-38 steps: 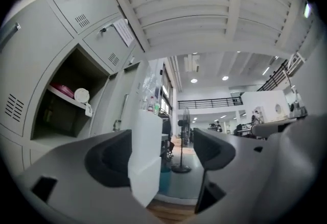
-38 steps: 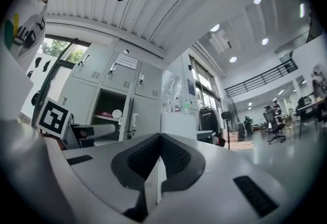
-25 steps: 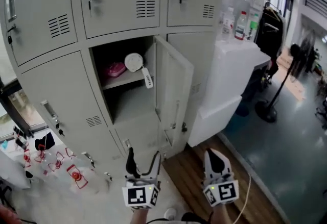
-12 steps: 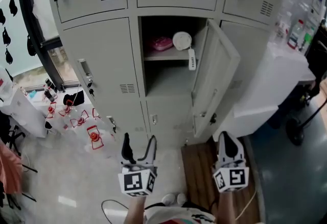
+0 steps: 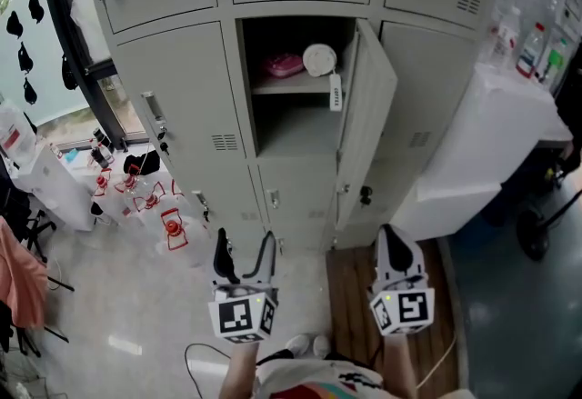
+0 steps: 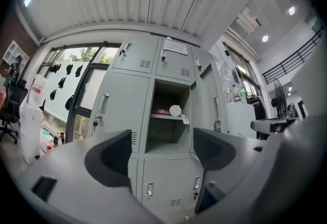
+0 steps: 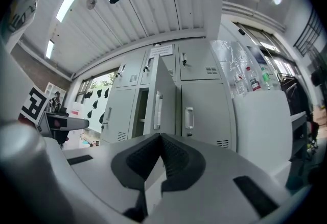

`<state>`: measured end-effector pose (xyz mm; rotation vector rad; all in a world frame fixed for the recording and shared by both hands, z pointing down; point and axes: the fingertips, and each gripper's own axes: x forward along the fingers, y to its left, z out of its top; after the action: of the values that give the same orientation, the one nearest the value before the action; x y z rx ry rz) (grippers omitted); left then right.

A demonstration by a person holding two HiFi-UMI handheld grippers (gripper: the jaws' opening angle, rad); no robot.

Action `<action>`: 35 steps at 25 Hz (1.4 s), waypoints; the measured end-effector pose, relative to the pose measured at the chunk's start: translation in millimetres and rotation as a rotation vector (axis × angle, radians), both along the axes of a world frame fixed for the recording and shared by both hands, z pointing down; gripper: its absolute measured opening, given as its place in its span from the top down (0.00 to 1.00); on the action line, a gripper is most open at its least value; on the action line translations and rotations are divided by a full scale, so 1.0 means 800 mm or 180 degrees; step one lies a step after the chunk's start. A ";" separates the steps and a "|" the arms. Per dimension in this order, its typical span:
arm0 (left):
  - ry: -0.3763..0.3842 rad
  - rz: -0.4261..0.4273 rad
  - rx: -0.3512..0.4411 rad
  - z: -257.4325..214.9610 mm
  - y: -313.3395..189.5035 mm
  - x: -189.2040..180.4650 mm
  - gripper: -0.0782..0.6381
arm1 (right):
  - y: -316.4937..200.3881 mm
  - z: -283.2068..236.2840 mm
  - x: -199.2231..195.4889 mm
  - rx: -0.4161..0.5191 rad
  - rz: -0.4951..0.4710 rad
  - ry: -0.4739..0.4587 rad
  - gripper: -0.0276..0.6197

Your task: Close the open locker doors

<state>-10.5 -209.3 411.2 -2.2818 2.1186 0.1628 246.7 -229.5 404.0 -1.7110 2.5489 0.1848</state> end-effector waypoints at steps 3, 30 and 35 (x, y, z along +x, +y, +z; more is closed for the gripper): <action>0.0051 -0.0038 -0.0003 -0.003 0.002 0.008 0.40 | -0.001 0.002 0.004 -0.0017 -0.0021 -0.0029 0.95; -0.0023 0.0886 0.0483 -0.157 -0.100 0.219 0.40 | 0.003 -0.010 0.050 0.0009 0.0222 -0.0227 0.95; -0.0231 0.0858 0.0418 -0.147 -0.119 0.229 0.40 | 0.000 -0.007 0.052 0.0021 0.0223 -0.0190 0.95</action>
<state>172.8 -304.3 293.7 -2.4431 1.7059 0.2130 288.3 -229.6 398.7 -1.7770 2.4459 0.1434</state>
